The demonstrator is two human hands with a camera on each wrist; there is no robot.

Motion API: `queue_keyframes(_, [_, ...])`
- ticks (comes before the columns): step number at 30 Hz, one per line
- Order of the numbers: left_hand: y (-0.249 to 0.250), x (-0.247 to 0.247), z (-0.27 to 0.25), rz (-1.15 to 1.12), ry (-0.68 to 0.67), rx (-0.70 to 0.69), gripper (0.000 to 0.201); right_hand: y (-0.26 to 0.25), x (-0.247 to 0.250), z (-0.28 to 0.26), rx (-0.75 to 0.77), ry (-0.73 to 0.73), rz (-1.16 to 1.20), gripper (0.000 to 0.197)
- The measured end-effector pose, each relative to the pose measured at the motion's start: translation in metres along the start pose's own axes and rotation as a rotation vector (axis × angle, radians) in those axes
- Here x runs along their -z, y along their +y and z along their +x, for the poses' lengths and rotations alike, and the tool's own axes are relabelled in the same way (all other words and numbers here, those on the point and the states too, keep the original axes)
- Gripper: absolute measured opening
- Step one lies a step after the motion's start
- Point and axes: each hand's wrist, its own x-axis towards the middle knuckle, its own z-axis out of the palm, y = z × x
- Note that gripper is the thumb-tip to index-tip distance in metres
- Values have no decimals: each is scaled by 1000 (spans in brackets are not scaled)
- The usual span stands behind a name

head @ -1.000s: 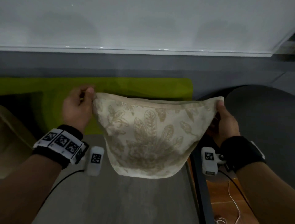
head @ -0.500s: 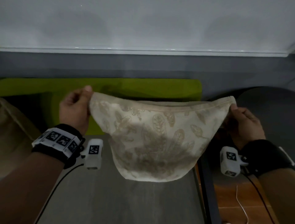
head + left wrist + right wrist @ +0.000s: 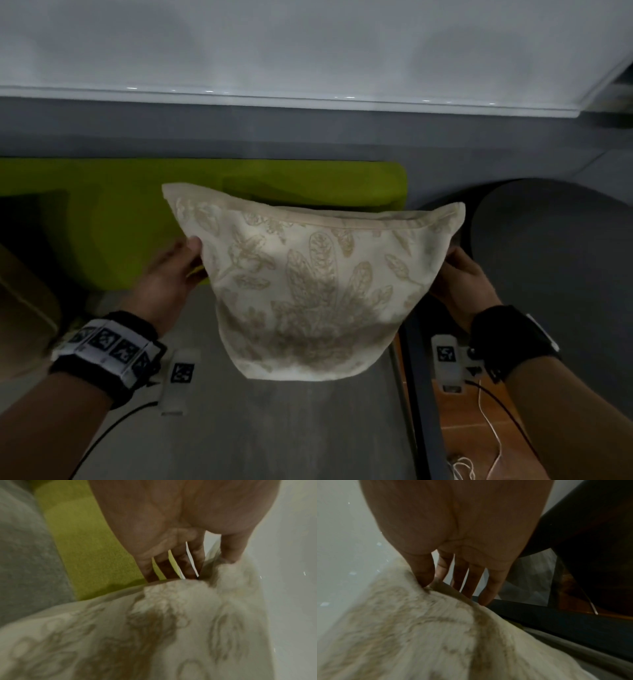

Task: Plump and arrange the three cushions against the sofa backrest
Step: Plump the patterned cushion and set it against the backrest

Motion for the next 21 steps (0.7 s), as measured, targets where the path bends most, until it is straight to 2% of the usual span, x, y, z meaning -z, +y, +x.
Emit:
queue_keyframes(2, [7, -2, 6, -73, 6, 52, 29, -5, -6, -1, 0, -28, 11, 13])
queue_keyframes(4, [8, 0, 10, 25, 0, 52, 28, -10, -13, -3, 20, -46, -5, 14])
queue_keyframes(7, [-3, -1, 0, 200, -36, -2, 25, -14, -25, -7, 95, -46, -59, 13])
queue_keyframes(9, [-5, -2, -6, 293, -2, -92, 21, -16, -27, -7, 164, 33, -198, 11])
queue_keyframes(10, [-6, 0, -6, 334, 71, -123, 17, -16, -24, -4, 181, 113, -254, 10])
queue_keyframes(12, [-7, 12, 2, 374, 310, -156, 10, -20, -14, 2, 169, 269, -290, 15])
queue_keyframes(13, [-9, 20, 8, 337, 406, -152, 16, -22, -12, 2, 151, 303, -298, 19])
queue_keyframes(15, [-10, 25, 13, 283, 489, -119, 24, -22, -13, 5, 134, 286, -288, 21])
queue_keyframes(16, [-10, 24, 13, 251, 471, -104, 24, -21, -16, 5, 120, 253, -221, 18])
queue_keyframes(18, [-7, 17, 12, 137, 344, -64, 16, -18, -21, 4, 76, 152, -62, 16])
queue_keyframes(21, [-1, 8, 8, 122, 142, -36, 20, -9, -19, 1, 5, 36, -113, 28])
